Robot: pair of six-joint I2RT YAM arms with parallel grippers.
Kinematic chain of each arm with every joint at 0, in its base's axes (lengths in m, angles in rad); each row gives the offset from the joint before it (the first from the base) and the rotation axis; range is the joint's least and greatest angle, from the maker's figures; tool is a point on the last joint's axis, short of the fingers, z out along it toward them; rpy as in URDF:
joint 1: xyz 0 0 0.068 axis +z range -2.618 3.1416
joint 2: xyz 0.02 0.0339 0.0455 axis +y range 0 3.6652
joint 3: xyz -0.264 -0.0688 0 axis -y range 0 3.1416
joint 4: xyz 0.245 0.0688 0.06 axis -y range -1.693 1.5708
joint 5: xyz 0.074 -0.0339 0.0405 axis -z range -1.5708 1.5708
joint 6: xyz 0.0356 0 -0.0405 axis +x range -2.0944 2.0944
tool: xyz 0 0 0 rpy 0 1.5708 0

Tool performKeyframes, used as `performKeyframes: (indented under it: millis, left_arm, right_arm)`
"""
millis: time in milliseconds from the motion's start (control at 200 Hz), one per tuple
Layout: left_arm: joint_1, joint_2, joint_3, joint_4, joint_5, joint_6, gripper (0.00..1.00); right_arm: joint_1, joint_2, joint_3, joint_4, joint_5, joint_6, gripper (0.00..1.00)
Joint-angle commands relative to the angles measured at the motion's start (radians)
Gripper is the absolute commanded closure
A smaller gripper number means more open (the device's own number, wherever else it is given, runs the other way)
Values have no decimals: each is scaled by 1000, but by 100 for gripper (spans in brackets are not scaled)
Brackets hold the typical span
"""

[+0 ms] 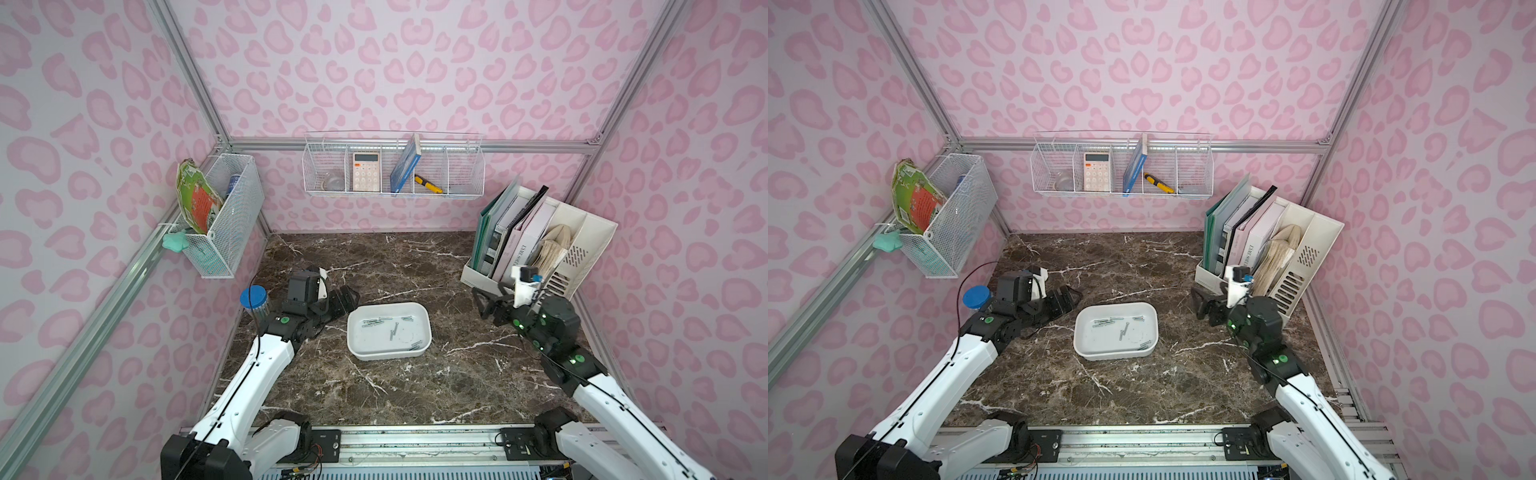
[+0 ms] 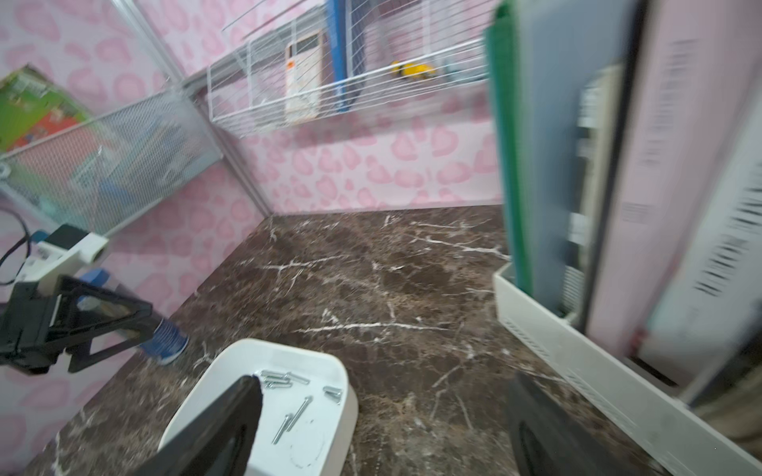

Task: Take out the screws from the storage box
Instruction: Pick up the screw from the storage box.

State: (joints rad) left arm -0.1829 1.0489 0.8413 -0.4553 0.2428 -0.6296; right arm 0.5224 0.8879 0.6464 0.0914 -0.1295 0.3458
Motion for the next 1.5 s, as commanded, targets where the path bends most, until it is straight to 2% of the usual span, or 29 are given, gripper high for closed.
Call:
performKeyframes:
  millis: [0,60,135,195,270,355,530,675,860,960,1195,1325,1495]
  left_arm:
    - [-5,-51,-42,-80,-16,-39,10]
    - [-6,-90,-70,-76,-11,-57,10]
    - [-7,-129,-114,-63,-25,-82,10]
    - [-7,-150,-137,-63,-35,-85,10]
    - [-7,-157,-148,-81,-45,-87,10]
    - [-8,-149,-155,-83,-34,-91,10]
    - [-9,-155,-211,-47,-40,-138,10]
    - [-10,-125,-209,-40,-20,-127,11]
    - [-12,-99,-214,-6,-23,-147,11]
    - [-13,-83,-201,-8,-24,-150,12]
    - [-20,-49,-188,-14,-26,-150,12]
    - [-22,-46,-194,-14,-48,-166,12]
    - [-23,-17,-192,-9,-33,-162,13]
  right_arm:
    - [181,196,155,-118,96,-189,8]
    - [247,333,259,-171,82,-235,13]
    - [293,480,370,-219,76,-280,25]
    - [300,582,442,-249,63,-298,32]
    - [301,701,523,-281,57,-314,34]
    - [306,825,618,-338,66,-321,43]
    - [313,1017,764,-424,87,-290,44]
    - [318,1088,780,-420,102,-261,45]
    - [320,1161,834,-462,125,-91,55]
    - [339,1161,827,-449,129,-33,53]
    - [380,1109,800,-475,252,29,52]
    - [385,1059,760,-436,214,95,50]
    - [397,1088,767,-441,207,146,52]
